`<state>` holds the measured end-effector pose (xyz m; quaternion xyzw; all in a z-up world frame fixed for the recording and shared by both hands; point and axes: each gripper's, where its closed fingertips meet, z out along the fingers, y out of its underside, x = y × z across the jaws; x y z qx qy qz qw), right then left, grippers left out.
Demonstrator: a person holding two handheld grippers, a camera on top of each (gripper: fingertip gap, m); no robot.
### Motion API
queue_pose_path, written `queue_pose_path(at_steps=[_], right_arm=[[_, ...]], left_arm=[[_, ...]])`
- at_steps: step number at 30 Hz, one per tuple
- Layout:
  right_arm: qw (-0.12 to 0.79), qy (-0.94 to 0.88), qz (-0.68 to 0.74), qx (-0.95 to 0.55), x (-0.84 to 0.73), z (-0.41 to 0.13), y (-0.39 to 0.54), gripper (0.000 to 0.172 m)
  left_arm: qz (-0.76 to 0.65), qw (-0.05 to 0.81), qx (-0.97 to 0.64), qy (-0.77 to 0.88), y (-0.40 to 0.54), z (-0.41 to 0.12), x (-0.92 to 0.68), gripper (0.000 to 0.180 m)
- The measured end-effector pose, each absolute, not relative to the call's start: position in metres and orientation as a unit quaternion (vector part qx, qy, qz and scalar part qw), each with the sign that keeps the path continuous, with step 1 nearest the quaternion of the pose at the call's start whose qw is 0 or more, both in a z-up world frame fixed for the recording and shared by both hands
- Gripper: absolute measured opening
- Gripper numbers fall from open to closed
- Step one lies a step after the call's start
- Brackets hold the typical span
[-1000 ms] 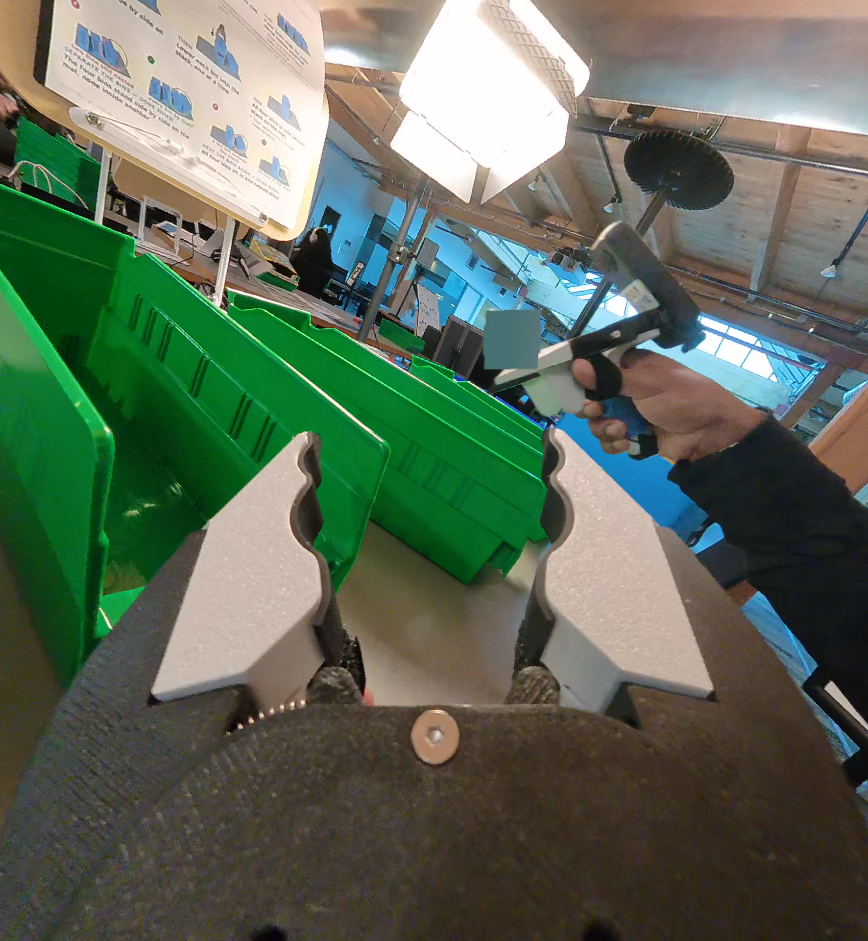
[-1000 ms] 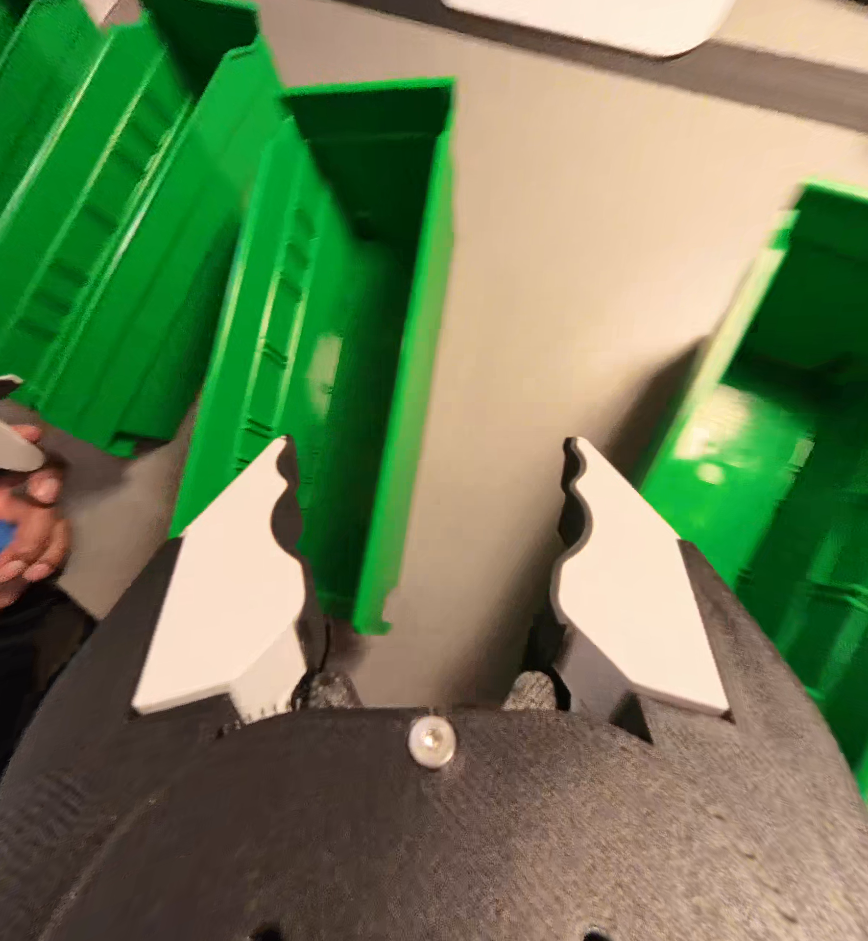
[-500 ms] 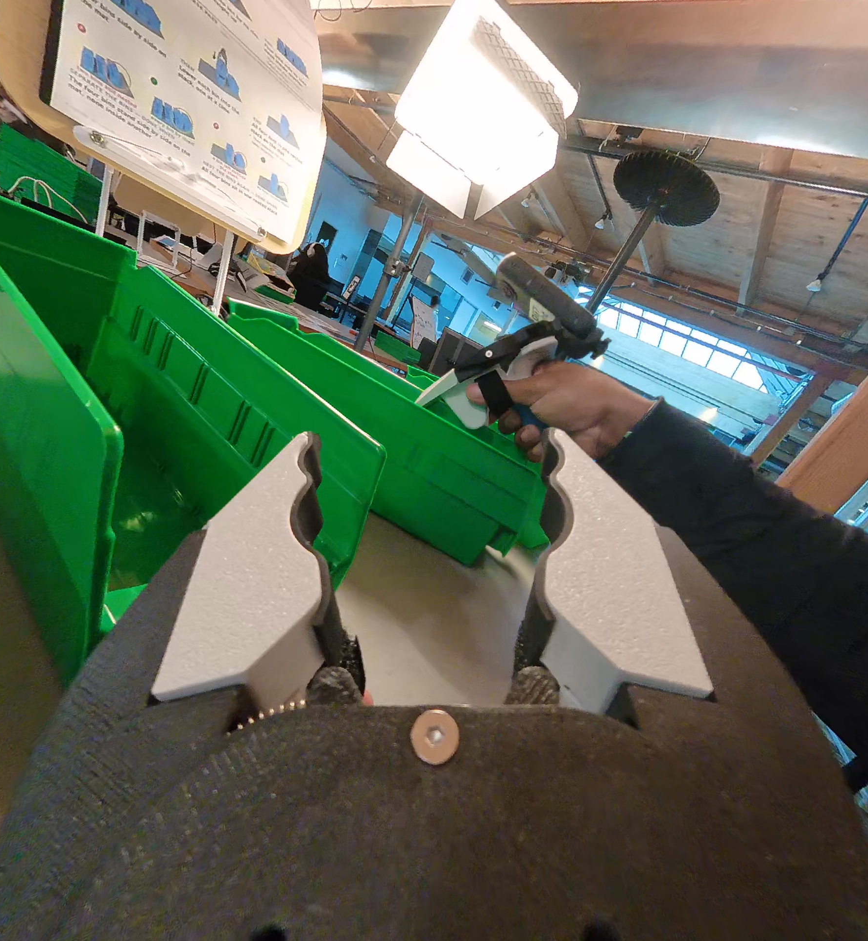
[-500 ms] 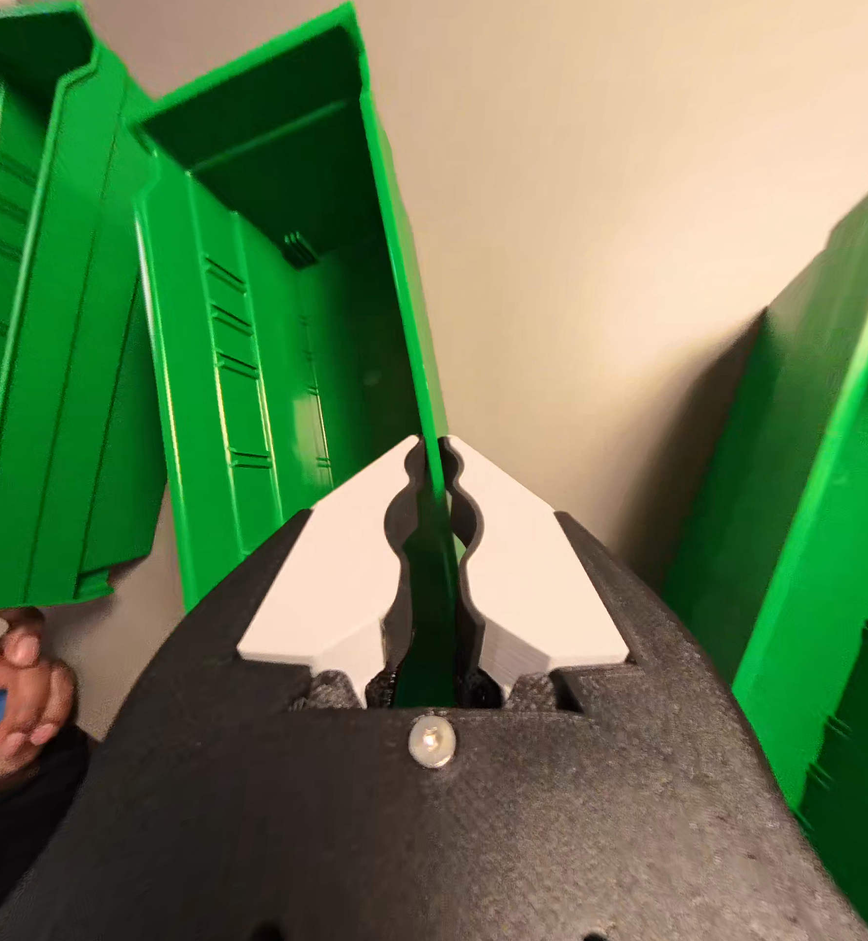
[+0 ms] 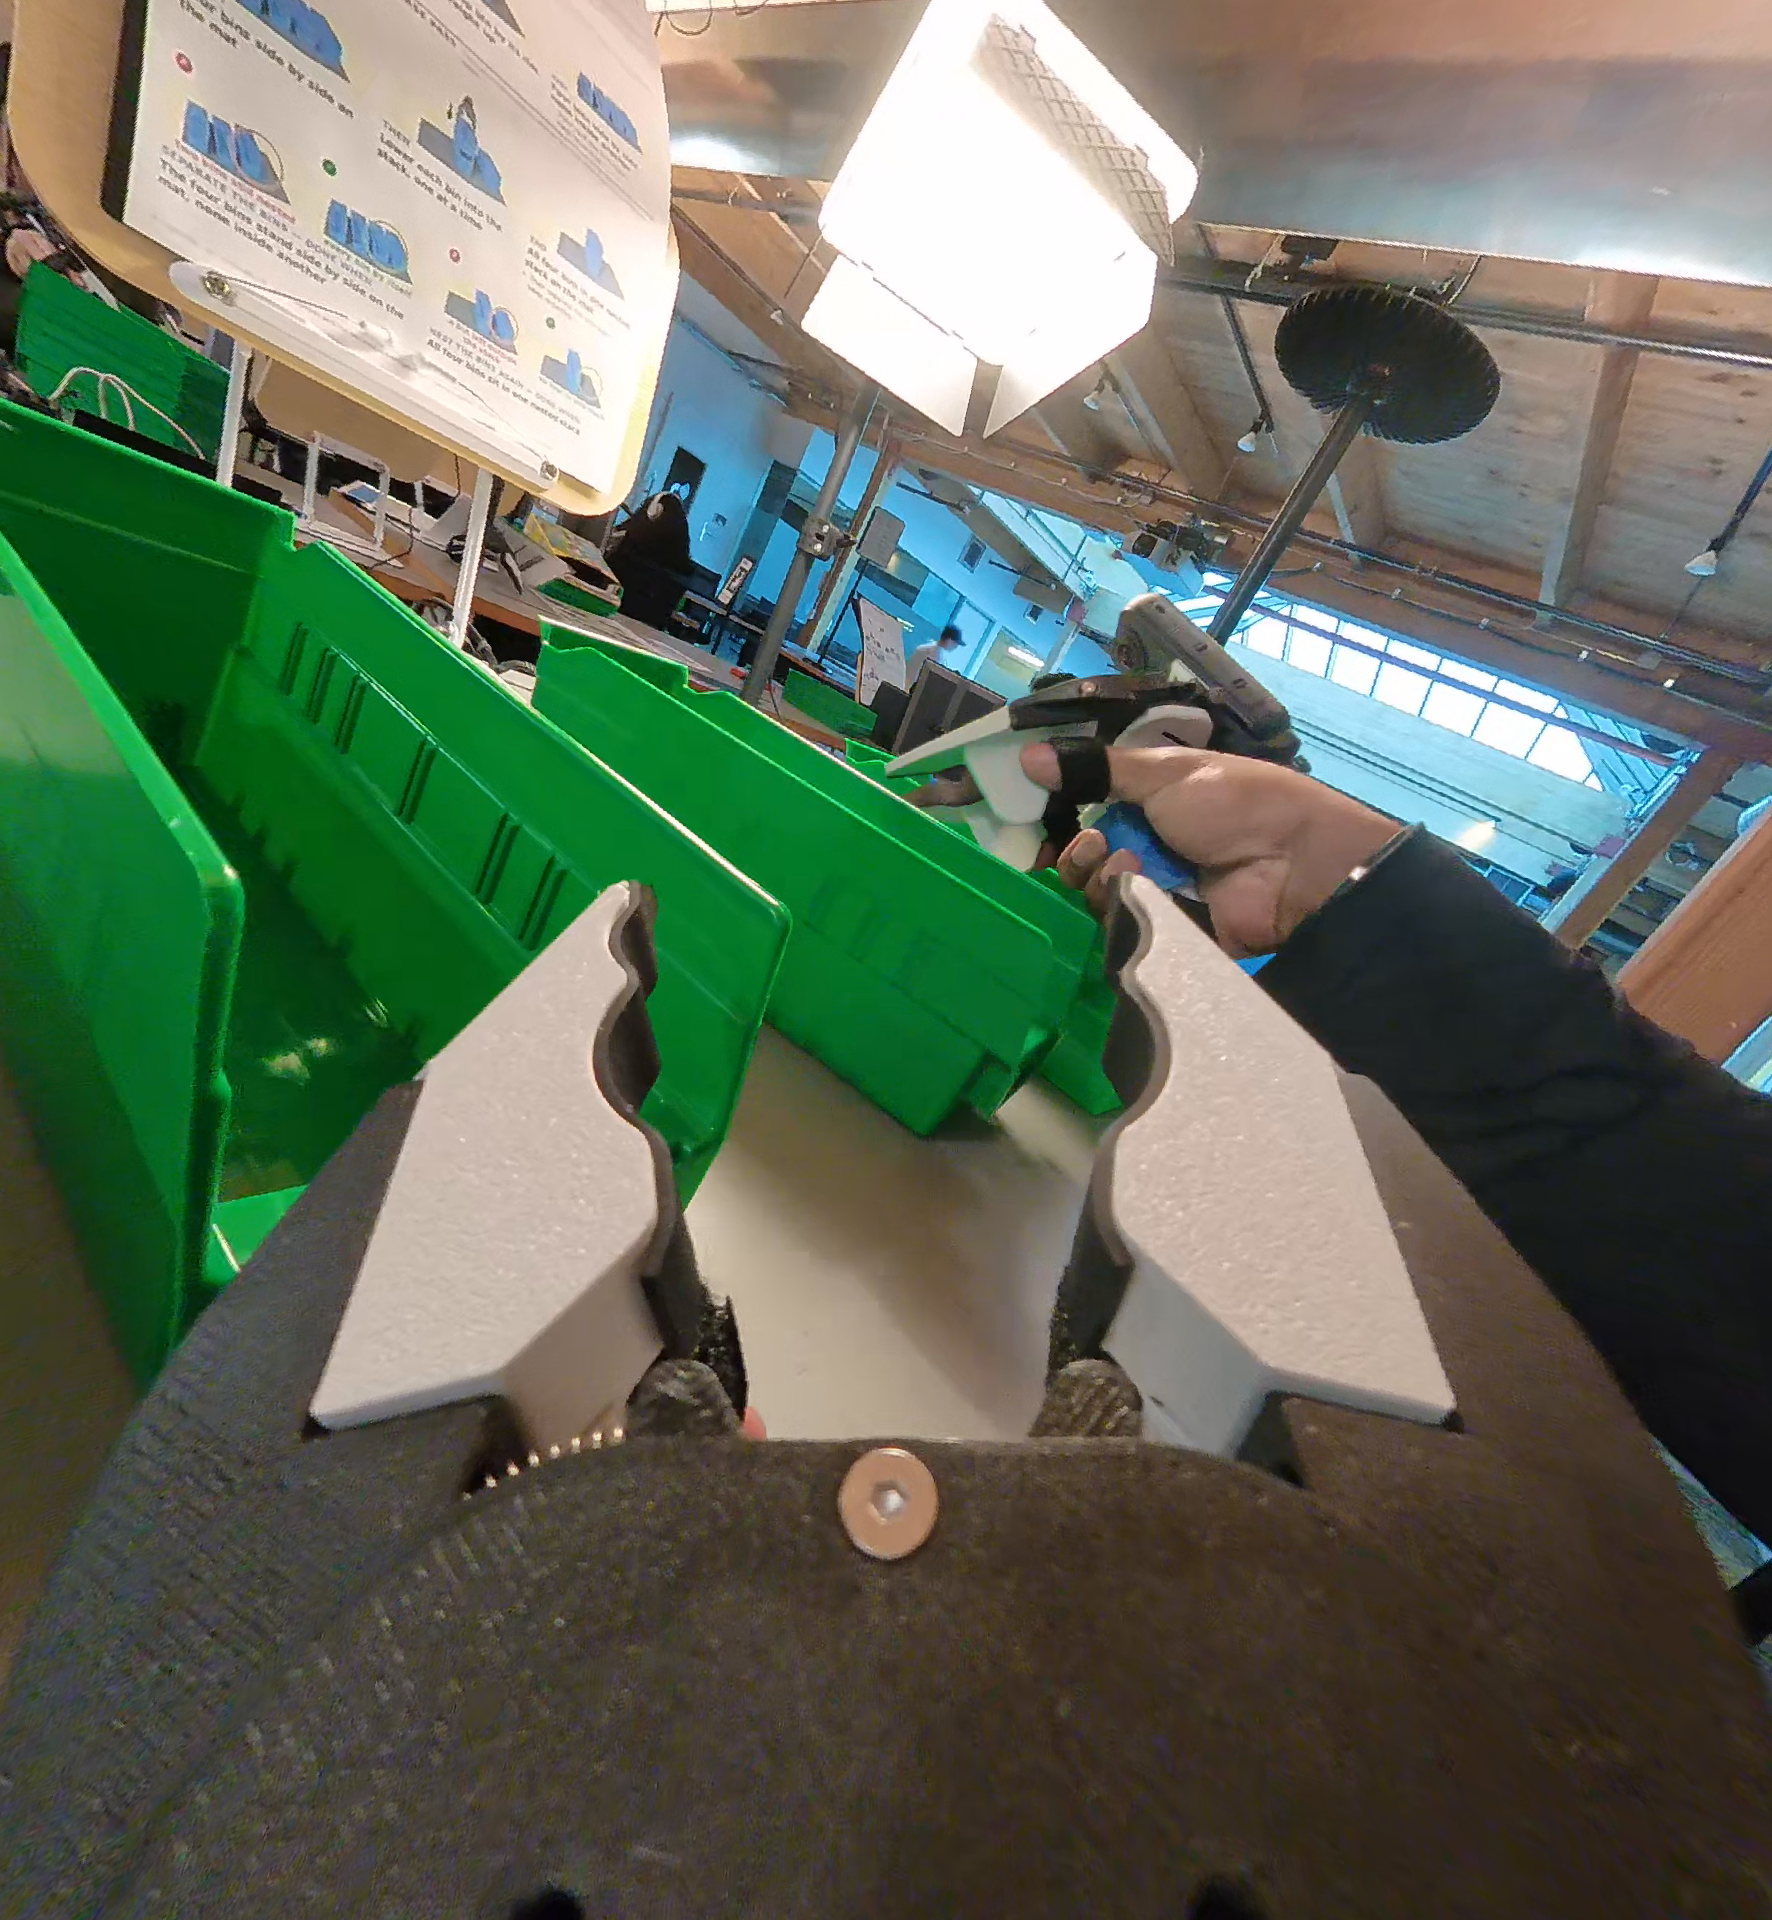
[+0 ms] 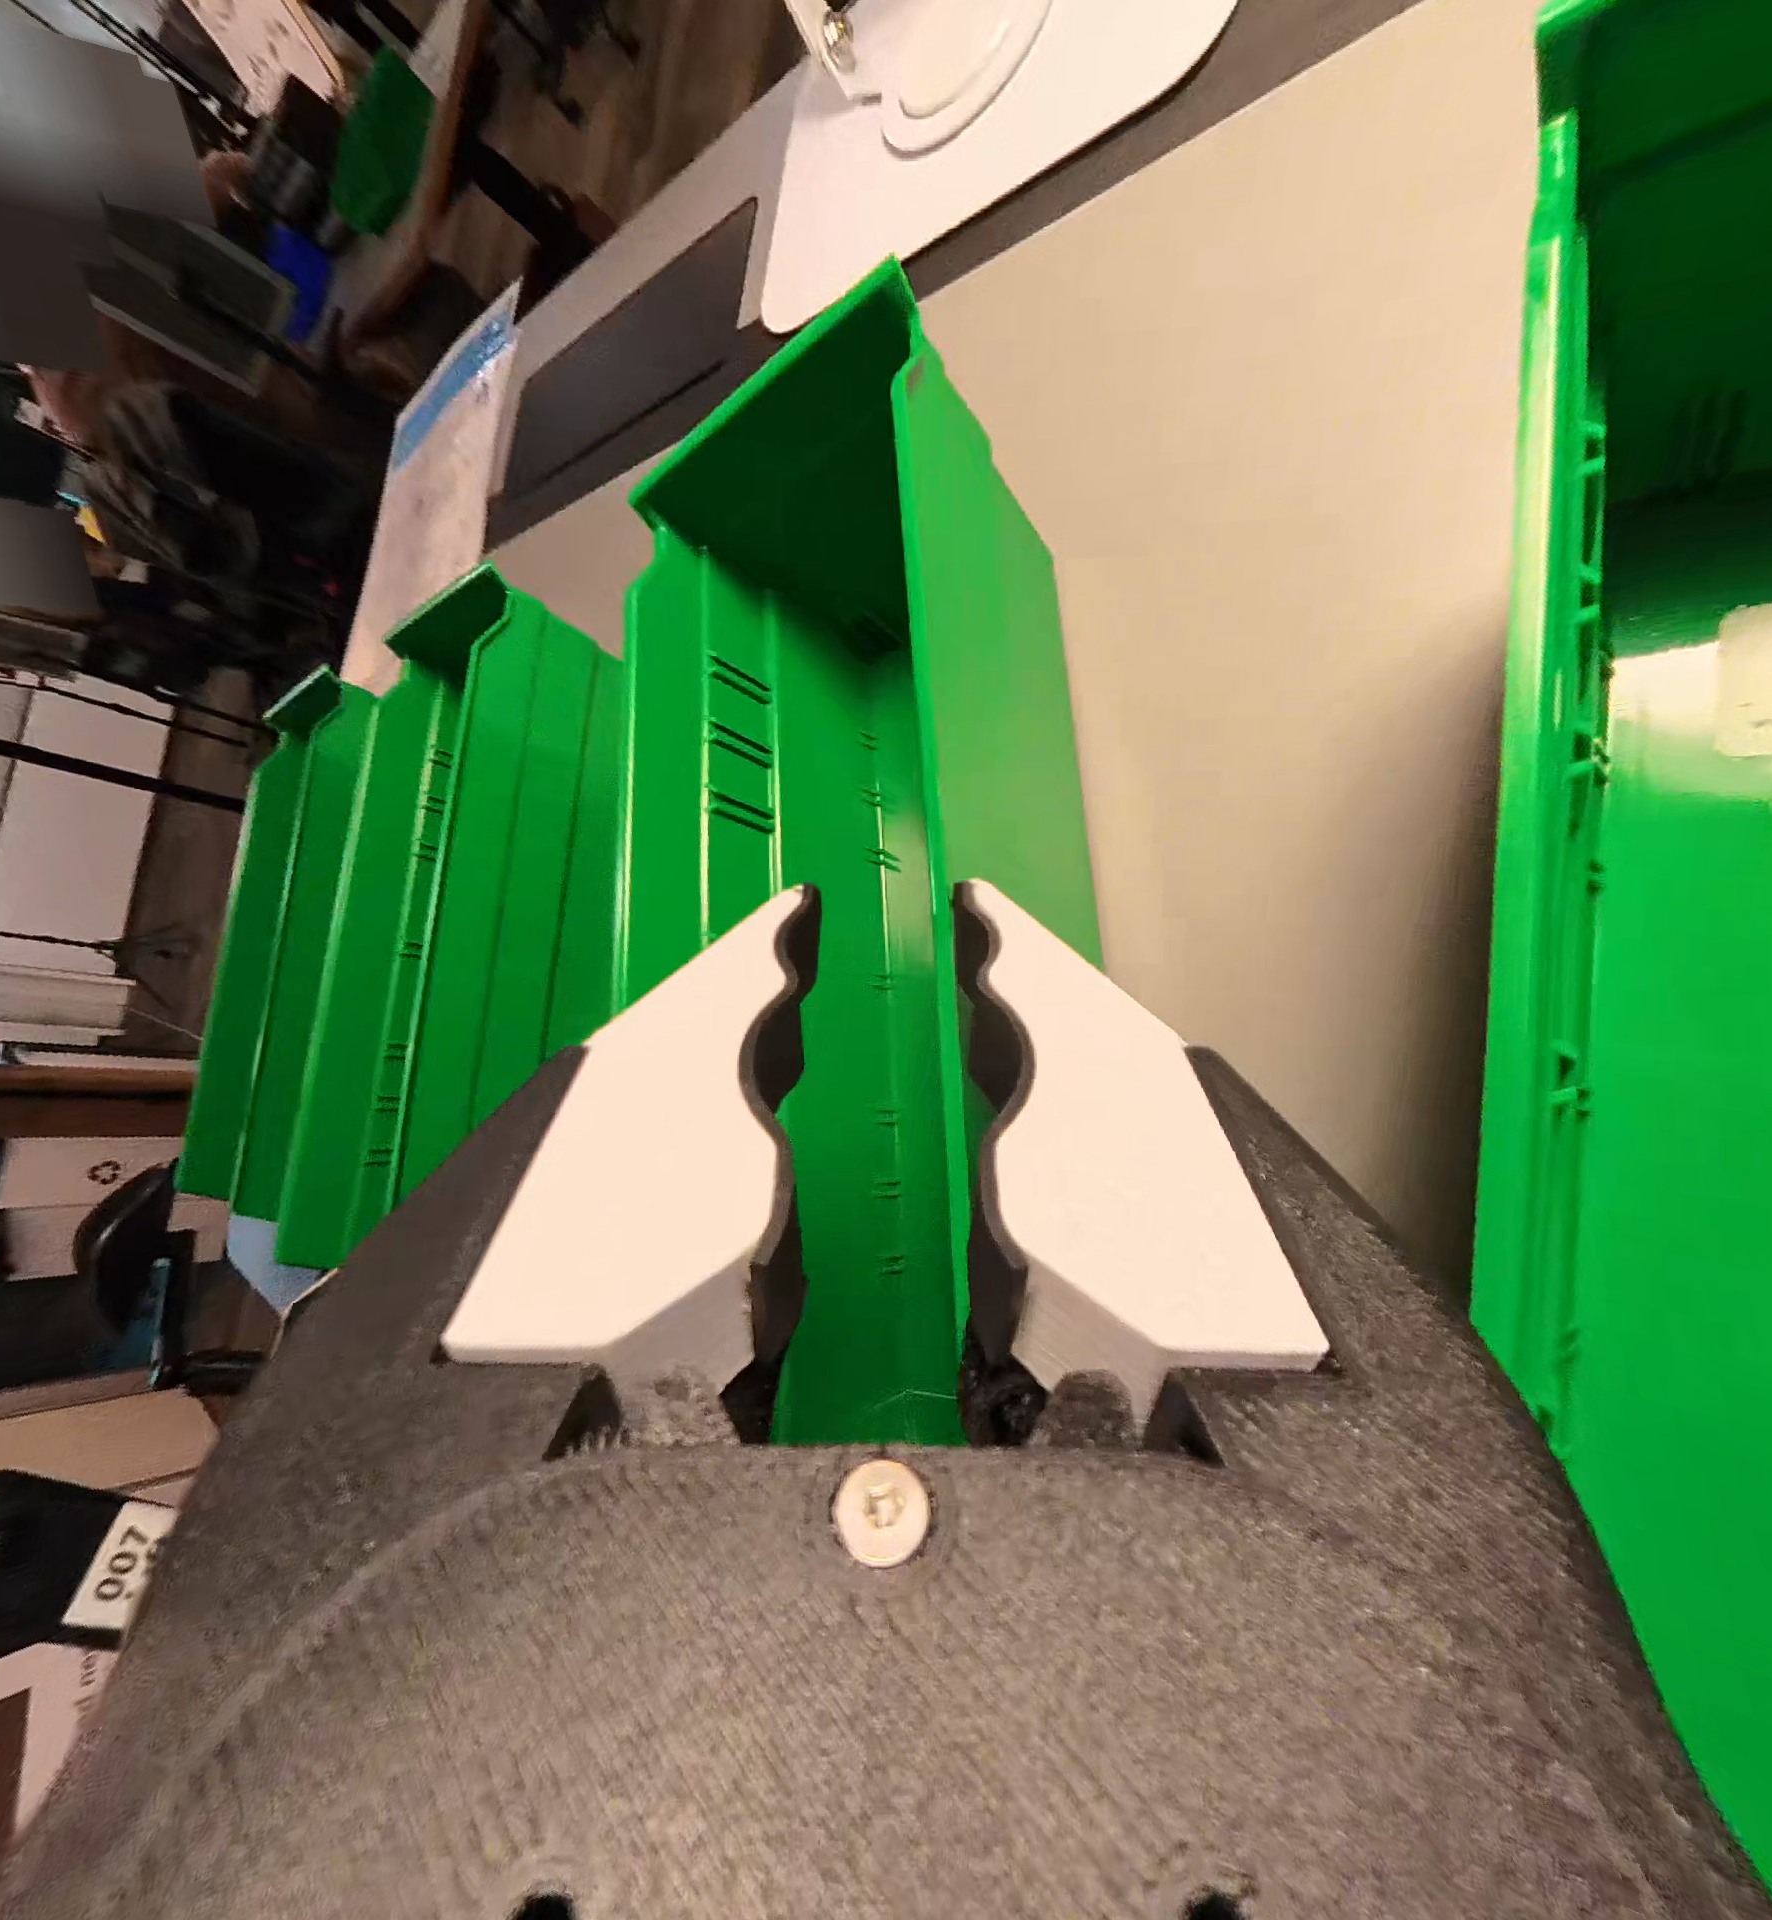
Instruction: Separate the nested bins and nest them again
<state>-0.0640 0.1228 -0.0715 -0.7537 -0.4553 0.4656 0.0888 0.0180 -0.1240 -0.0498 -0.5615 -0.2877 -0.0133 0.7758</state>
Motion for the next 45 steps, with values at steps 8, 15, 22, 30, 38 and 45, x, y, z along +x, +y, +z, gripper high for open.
queue_pose_path(at_steps=[8, 15, 22, 30, 38, 45], right_arm=[[0.195, -0.514, 0.465, -0.693, -0.018, -0.021, 0.130, 0.052], [0.218, -0.596, 0.338, -0.695, 0.062, -0.065, 0.153, 0.063], [0.231, -0.639, 0.298, -0.670, 0.078, -0.097, 0.157, 0.019], [0.282, -0.630, 0.339, -0.639, 0.082, -0.071, 0.155, 0.033], [0.313, -0.628, 0.401, -0.589, 0.066, -0.053, 0.105, 0.041], [0.294, -0.635, 0.378, -0.606, 0.053, -0.078, 0.098, 0.037]], left_arm=[[-0.017, 0.777, -0.560, -0.287, -0.125, -0.049, 0.019, 0.085], [-0.018, 0.774, -0.563, -0.287, -0.123, -0.050, 0.018, 0.085], [-0.009, 0.775, -0.563, -0.286, -0.124, -0.050, 0.019, 0.085], [-0.016, 0.774, -0.564, -0.289, -0.123, -0.051, 0.018, 0.085], [-0.017, 0.774, -0.563, -0.289, -0.123, -0.051, 0.018, 0.085], [-0.018, 0.774, -0.562, -0.289, -0.124, -0.051, 0.018, 0.085]])
